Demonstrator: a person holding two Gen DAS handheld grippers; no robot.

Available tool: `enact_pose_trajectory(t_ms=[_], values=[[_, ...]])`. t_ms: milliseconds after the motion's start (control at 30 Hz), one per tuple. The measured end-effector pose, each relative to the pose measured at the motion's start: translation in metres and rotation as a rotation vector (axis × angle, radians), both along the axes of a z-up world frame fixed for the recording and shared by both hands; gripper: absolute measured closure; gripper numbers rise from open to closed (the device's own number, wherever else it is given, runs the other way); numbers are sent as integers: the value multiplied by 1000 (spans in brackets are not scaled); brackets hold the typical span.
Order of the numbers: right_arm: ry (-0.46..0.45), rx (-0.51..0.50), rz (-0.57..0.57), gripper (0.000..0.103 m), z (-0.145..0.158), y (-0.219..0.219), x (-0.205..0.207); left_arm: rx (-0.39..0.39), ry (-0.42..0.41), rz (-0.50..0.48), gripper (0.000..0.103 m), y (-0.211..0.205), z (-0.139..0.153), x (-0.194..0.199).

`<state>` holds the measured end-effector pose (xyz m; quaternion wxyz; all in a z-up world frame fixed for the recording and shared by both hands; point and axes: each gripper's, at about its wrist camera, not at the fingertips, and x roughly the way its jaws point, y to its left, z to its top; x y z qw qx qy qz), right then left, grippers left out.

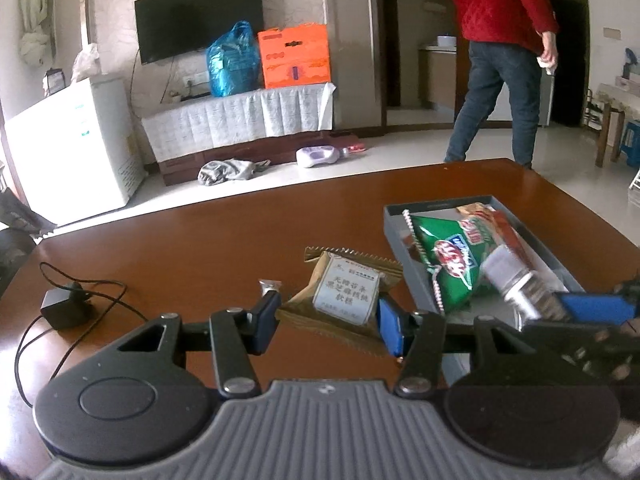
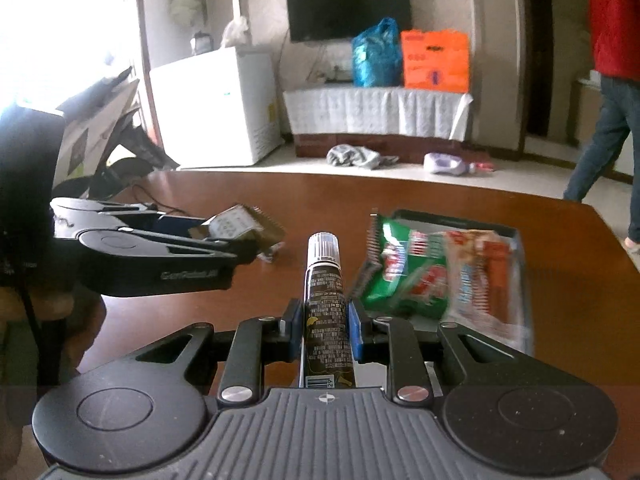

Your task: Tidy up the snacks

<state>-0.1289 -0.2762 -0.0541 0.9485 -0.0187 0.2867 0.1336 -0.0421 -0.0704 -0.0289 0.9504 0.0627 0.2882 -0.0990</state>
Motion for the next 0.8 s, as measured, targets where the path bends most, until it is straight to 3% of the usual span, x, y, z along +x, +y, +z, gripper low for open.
enact_pose_trajectory(t_ms=[200, 333, 467, 600, 800], values=[[24, 2, -16, 78, -12, -22, -16, -5, -7, -71, 52, -12, -1, -5], [40, 26, -22, 78, -19, -29, -14, -48, 7, -102, 52, -17, 2, -5], [-15, 53, -52, 78, -18, -38, -11, -86, 10, -123, 52, -20, 4, -5], [2, 63, -90, 78, -28, -44, 4, -131, 61, -183, 52, -34, -2, 2], [8, 83, -177, 78, -37, -65, 25, -88, 90, -255, 52, -69, -13, 11]])
